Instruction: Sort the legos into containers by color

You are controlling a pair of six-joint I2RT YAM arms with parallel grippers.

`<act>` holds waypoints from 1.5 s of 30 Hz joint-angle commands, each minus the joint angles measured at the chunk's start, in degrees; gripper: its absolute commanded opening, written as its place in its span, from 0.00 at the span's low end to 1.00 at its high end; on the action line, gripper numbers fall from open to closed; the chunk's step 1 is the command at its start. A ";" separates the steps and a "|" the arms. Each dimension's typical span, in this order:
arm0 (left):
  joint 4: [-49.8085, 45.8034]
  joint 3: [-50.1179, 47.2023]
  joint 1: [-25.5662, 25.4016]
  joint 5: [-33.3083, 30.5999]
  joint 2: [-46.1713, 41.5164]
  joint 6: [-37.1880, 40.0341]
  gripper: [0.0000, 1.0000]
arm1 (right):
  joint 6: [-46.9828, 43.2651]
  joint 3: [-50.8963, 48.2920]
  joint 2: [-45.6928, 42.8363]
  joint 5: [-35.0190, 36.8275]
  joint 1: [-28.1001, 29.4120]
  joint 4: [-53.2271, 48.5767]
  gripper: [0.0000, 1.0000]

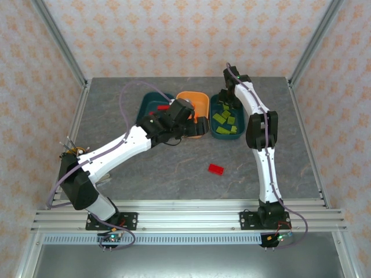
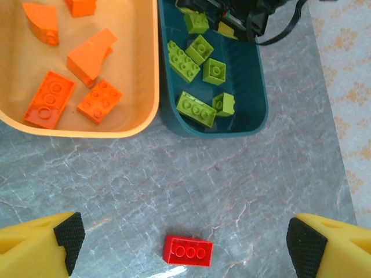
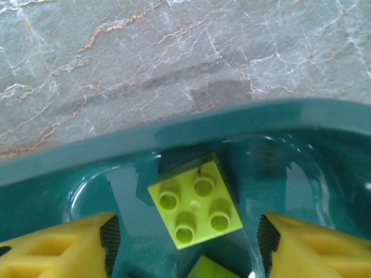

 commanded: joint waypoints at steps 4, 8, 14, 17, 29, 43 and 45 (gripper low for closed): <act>-2.17 0.42 -3.57 -2.96 0.50 0.47 0.94 | 4.62 -14.62 -22.84 4.62 -0.07 2.75 0.65; -3.87 0.25 -6.29 -2.26 3.51 1.23 0.95 | 9.60 -33.22 -39.82 4.67 -0.07 6.32 0.66; -6.20 2.46 -11.27 -1.92 11.25 3.03 0.99 | 13.48 -56.46 -65.91 1.71 0.10 4.08 0.75; -6.83 4.51 -13.39 -0.74 16.50 3.37 1.00 | 14.71 -63.70 -75.72 -0.17 0.30 -1.66 0.80; -15.00 17.54 -16.16 -1.99 34.43 2.16 1.00 | 16.83 -72.46 -100.93 -2.84 0.39 -20.09 0.86; -15.62 19.32 -16.31 -3.07 38.61 1.63 0.78 | 17.80 -74.88 -101.82 -3.52 0.41 -18.38 0.84; -15.50 19.15 -16.35 -3.85 38.00 1.72 0.73 | 17.60 -74.90 -101.64 -3.57 0.40 -18.07 0.84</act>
